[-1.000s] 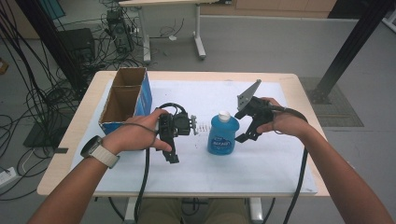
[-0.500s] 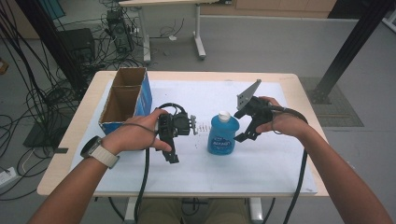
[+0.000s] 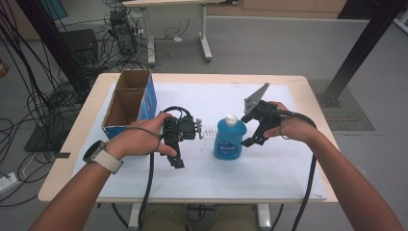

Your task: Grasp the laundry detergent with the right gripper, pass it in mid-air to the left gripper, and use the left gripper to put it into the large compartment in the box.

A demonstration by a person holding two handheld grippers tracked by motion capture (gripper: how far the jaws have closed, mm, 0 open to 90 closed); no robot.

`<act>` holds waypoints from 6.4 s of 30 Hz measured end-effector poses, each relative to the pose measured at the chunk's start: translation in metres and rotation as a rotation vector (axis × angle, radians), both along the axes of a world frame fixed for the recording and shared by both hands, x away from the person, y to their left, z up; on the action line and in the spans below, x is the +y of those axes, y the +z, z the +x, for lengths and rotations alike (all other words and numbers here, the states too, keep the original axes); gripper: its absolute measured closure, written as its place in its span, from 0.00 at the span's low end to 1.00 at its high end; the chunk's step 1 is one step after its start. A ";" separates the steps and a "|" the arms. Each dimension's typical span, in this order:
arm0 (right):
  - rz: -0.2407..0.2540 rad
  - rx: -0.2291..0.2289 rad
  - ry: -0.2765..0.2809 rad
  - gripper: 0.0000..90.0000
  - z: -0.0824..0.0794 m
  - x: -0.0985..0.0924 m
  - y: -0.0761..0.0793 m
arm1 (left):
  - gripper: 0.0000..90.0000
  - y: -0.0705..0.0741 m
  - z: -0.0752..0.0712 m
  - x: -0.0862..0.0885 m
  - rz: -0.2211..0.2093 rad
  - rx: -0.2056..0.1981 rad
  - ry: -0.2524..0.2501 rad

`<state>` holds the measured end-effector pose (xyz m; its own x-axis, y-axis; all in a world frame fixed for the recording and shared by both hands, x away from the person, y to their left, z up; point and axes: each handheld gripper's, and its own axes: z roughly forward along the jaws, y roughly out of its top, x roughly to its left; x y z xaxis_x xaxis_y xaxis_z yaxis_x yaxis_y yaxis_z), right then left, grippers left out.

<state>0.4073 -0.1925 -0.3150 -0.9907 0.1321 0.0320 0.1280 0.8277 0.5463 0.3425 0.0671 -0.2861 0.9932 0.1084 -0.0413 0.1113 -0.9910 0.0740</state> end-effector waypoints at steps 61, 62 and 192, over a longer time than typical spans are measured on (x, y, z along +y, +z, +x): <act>0.134 0.016 -0.011 0.11 -0.002 0.005 -0.033 | 0.13 -0.005 0.001 0.003 -0.009 0.010 0.011; 0.136 0.014 -0.009 0.11 -0.002 0.005 -0.034 | 0.13 -0.005 0.001 0.003 -0.009 0.010 0.011; 0.290 -0.026 -0.018 0.27 -0.005 0.007 -0.066 | 0.13 -0.010 0.003 0.004 -0.018 0.020 0.022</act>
